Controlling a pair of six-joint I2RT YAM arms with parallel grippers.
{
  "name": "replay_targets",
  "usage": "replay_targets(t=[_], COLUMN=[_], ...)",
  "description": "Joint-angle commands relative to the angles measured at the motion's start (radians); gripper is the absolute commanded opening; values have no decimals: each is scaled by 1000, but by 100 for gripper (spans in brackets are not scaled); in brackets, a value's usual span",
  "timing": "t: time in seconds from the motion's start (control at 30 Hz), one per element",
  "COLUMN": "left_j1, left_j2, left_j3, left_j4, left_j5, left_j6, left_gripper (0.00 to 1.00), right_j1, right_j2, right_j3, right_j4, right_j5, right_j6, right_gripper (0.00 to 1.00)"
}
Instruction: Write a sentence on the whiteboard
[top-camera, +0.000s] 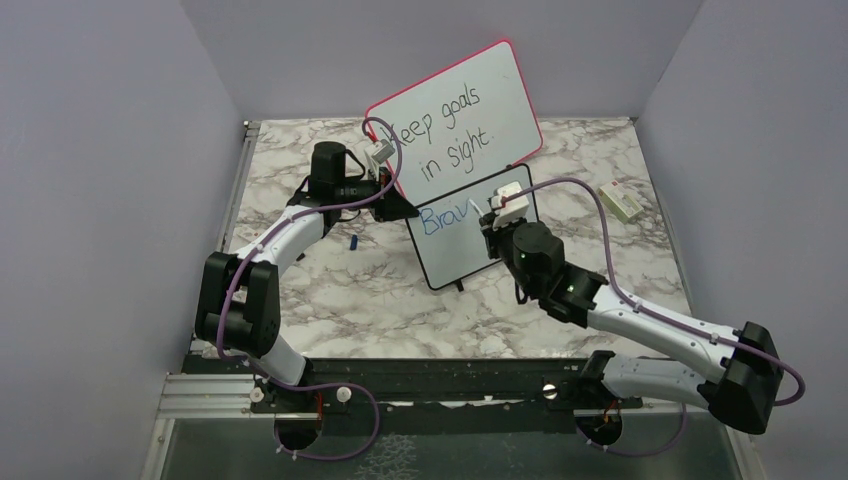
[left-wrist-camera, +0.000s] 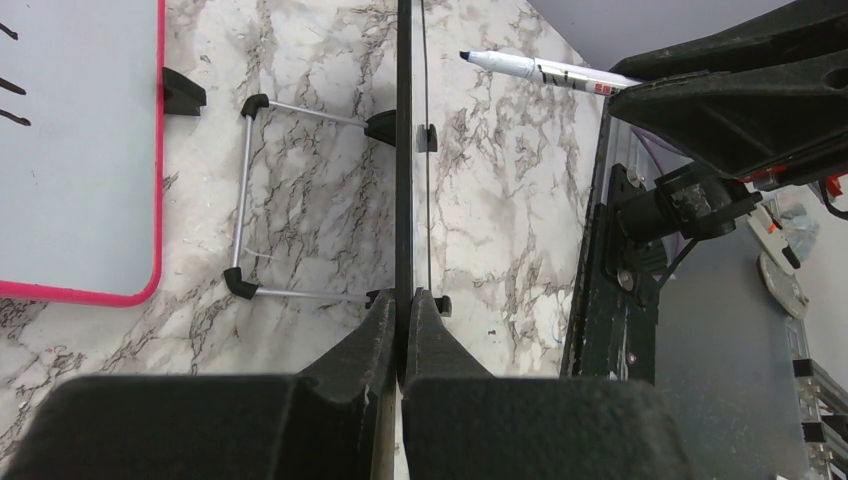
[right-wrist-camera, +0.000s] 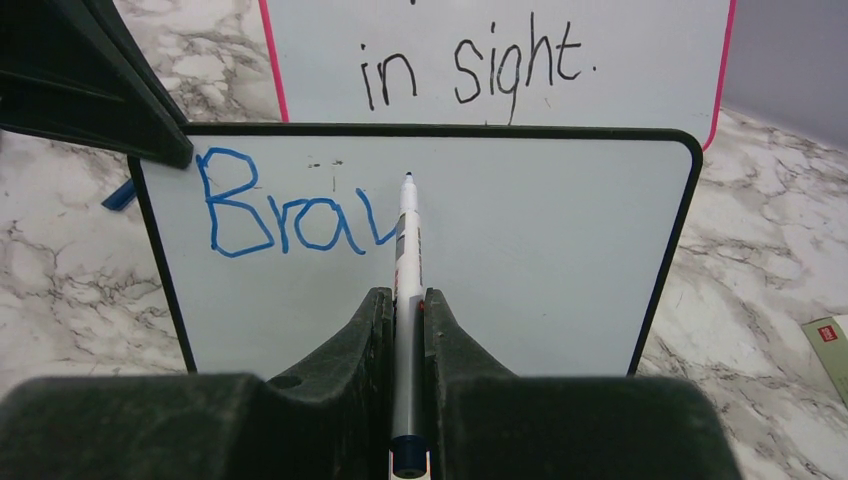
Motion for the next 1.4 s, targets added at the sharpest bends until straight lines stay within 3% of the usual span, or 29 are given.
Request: replay_targets(t=[0.0,0.67,1.37], left_j1=[-7,-7,-7], left_j2=[19,19,21], left_j3=[-2,-3,-2], left_j4=[-67,-67,-74], left_j5=[14,20,21], left_j6=[23,22,30], left_gripper=[0,0,0], right_j1=[-10,-49,-101], right_j2=[-19,28,21], right_j3=[-15,-36,-52], right_j4=[-54,-16,-24], right_j5=[-27,-90,-35], right_j6=[25,66,60], right_gripper=[1,0,1])
